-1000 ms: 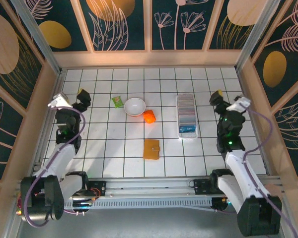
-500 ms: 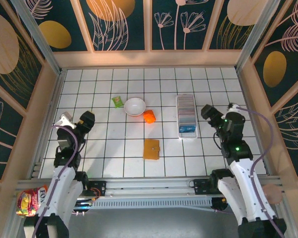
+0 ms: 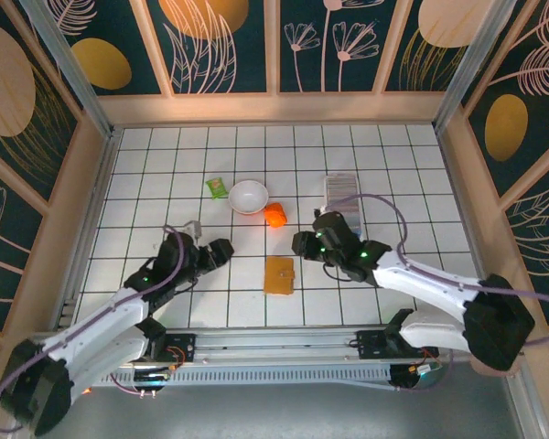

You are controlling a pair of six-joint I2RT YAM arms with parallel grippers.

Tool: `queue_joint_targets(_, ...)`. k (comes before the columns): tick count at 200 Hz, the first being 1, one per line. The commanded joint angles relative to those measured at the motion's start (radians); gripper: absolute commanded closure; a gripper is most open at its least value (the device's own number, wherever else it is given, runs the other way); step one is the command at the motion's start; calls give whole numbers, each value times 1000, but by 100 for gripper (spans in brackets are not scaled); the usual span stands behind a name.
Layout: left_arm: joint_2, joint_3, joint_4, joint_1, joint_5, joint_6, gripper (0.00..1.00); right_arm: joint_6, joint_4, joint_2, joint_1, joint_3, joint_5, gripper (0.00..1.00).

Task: Put the credit cards into the card holder
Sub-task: Pick up the card holder at the bottom-center of the table.

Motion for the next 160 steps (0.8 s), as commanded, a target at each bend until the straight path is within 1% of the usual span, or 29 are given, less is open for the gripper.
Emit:
queue_joint_targets(1, 87, 0, 166, -30, 87, -12, 26, 65, 50, 56, 19, 19, 48, 72)
queue_joint_targets(9, 96, -38, 240, -35, 115, -39, 24, 74, 49, 76, 19, 11, 51, 77)
queue_joint_targets(17, 90, -74, 295, -48, 108, -56, 21, 86, 53, 91, 20, 0, 50, 80)
queue_joint_targets(27, 74, -109, 317, -59, 93, -61, 21, 93, 71, 109, 20, -14, 37, 84)
queue_joint_targets(34, 57, -116, 297, -62, 68, -64, 24, 99, 88, 120, 22, -21, 25, 87)
queue_joint_targets(44, 40, -124, 270, -62, 49, -53, 31, 108, 105, 142, 26, -27, 10, 91)
queue_joint_targets(72, 45, -120, 283, -70, 113, -34, 39, 118, 109, 210, 58, -10, -6, 100)
queue_joint_targets(95, 93, -79, 243, -102, 112, -10, 42, 124, 111, 259, 80, 6, -12, 100)
queue_joint_targets(126, 179, -67, 302, -155, 104, -25, 46, 143, 109, 282, 86, -6, -10, 100)
queue_joint_targets(136, 212, -57, 311, -174, 99, -30, 51, 149, 107, 282, 87, -13, -5, 100)
queue_joint_targets(160, 295, -20, 336, -220, 110, -25, 51, 164, 101, 284, 89, -36, 18, 100)
